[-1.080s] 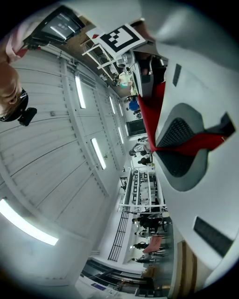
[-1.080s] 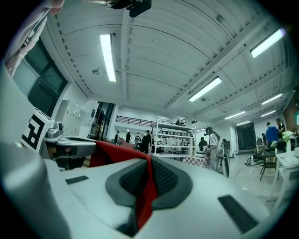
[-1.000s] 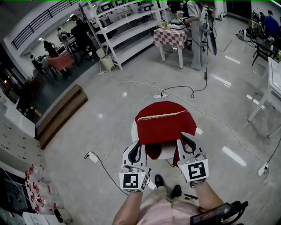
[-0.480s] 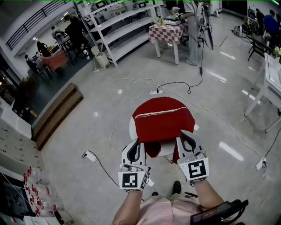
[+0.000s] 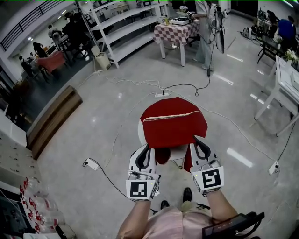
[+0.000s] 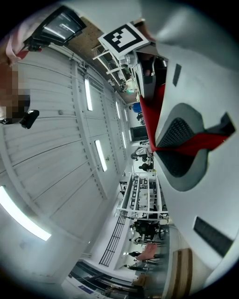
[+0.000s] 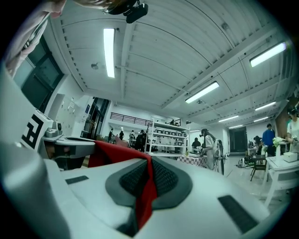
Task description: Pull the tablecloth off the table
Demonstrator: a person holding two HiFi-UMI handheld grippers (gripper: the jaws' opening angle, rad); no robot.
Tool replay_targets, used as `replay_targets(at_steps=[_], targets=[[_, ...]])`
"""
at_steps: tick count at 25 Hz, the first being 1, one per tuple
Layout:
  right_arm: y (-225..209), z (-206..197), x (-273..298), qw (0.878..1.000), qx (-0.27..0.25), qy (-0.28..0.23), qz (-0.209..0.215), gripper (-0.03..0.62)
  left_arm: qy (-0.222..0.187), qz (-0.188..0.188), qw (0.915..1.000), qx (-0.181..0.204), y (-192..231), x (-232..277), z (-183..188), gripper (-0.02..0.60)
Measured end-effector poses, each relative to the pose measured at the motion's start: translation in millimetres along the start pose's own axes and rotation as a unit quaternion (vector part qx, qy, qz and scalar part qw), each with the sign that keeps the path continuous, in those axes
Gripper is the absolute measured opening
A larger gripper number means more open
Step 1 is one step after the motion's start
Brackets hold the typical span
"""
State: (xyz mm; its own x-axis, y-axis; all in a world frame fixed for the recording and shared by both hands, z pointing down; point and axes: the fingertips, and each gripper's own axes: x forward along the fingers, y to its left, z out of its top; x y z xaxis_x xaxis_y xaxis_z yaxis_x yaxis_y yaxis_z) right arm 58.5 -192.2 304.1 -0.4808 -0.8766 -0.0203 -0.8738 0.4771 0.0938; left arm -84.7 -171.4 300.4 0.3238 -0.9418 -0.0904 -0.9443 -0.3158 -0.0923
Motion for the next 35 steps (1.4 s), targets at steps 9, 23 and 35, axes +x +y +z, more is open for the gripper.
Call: replay_targets(at_steps=[9,23,35], targets=[[57.1,0.4,-22.9,1.000,-0.019,0.004,-0.022,0.023,-0.007,-0.020,0.9998,-0.006,26.5,-47.1,0.4,0.037],[132.1,16.5,-59.3,0.998,-0.025,-0.006,-0.057,0.023,-0.032,-0.050,0.9982,-0.008,53.6,-121.3,11.1,0.037],[166.5,27.0,-76.8,0.997,-0.037,-0.015,-0.069,0.023,-0.016,-0.065,0.9977,-0.011,64.6,-155.5,10.0,0.037]])
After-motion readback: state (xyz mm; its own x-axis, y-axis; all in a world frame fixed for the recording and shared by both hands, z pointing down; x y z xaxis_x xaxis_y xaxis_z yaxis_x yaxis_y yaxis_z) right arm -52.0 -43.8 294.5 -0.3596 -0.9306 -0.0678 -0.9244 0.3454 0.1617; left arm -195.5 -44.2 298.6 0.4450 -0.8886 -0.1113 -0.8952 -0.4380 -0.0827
